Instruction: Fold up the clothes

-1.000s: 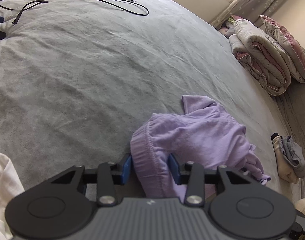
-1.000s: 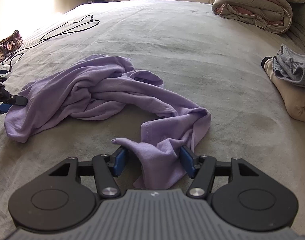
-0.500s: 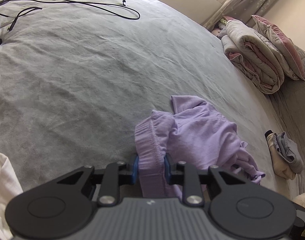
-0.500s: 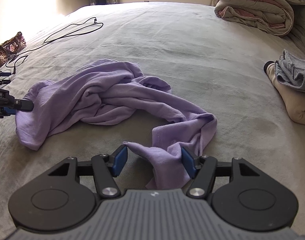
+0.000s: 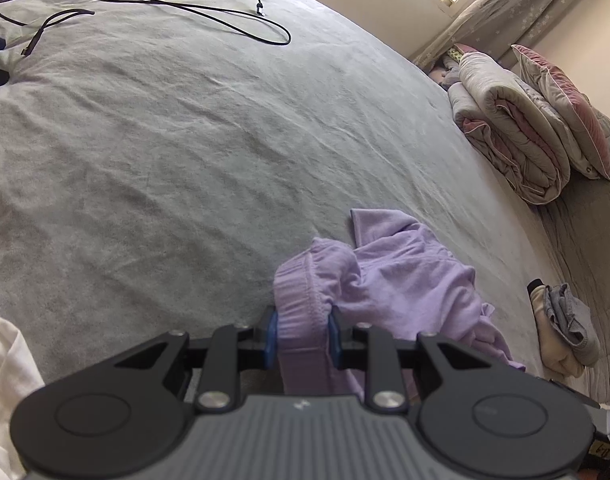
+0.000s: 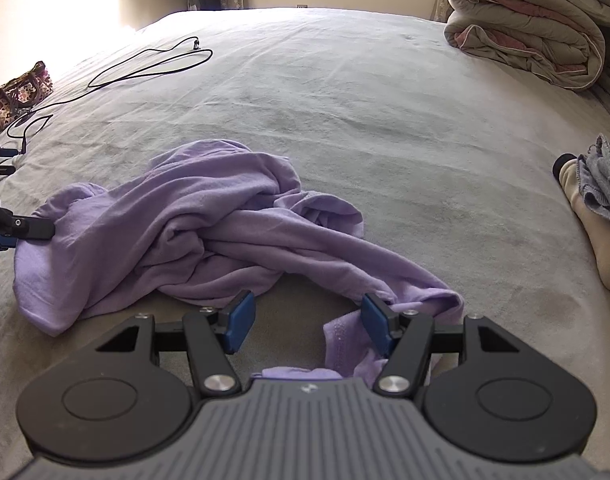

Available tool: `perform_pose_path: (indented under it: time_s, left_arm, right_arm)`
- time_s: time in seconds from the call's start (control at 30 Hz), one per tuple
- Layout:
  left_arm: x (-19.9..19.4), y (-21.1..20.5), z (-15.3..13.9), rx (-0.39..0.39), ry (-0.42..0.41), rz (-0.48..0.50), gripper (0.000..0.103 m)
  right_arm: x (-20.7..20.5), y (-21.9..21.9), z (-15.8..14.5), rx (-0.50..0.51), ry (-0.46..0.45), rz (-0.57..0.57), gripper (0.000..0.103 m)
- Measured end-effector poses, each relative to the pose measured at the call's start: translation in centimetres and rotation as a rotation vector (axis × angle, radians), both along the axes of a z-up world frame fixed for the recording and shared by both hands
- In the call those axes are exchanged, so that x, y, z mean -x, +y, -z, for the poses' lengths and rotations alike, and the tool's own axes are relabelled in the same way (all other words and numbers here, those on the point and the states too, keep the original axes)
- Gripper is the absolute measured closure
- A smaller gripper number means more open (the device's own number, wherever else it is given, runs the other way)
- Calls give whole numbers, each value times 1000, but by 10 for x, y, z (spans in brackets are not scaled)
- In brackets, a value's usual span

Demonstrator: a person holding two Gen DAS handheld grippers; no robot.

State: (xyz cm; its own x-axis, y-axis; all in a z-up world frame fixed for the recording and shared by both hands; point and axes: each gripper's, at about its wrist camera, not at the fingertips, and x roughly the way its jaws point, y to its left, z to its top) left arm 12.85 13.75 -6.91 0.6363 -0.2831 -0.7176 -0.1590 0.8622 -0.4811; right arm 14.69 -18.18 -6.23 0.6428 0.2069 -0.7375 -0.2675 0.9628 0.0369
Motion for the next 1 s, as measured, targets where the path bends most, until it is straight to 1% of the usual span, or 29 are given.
perform_pose_path:
  time_s: [0.17,0.23,0.37,0.4,0.43,0.47,0.5,0.63,0.77,0.87,1.0]
  left_arm:
    - [-1,7,-3,3,-12,-21,78]
    - [-1,9,-4,-3,-20,-26,78]
    - [1,10,-4,-13,-21,-40,78]
    - [2,11,-4,-16,-23,-43,78]
    - [3,10,-3,-22,-26,-46,78]
    - [4,9,-3,-33,-26,-46,78]
    - [4,8,-4,-45,-26,-40,78]
    - [10,4,-15,-100,-62,-15,79]
    - [16,1,-24,-119,-78,21,79]
    - [23,1,-26,-150,-76,53,79]
    - [36,10,-26,-152,-55,74,79]
  right_arm:
    - [-9,10,1,10,-27,-26,40]
    - [-13,11,4,22,-28,-34,43]
    - [-18,12,10,35,-22,-50,60]
    - [-18,12,11,33,-25,-56,67]
    - [-19,12,12,31,-28,-61,72]
    - [-18,13,11,31,-26,-65,82]
    - [-18,14,10,32,-23,-68,85]
    - [-8,12,2,12,6,-66,89]
    - [12,6,-8,-17,40,-93,89]
    - [27,-2,-11,-40,77,-105,89]
    - [44,-8,-11,-60,116,-112,89]
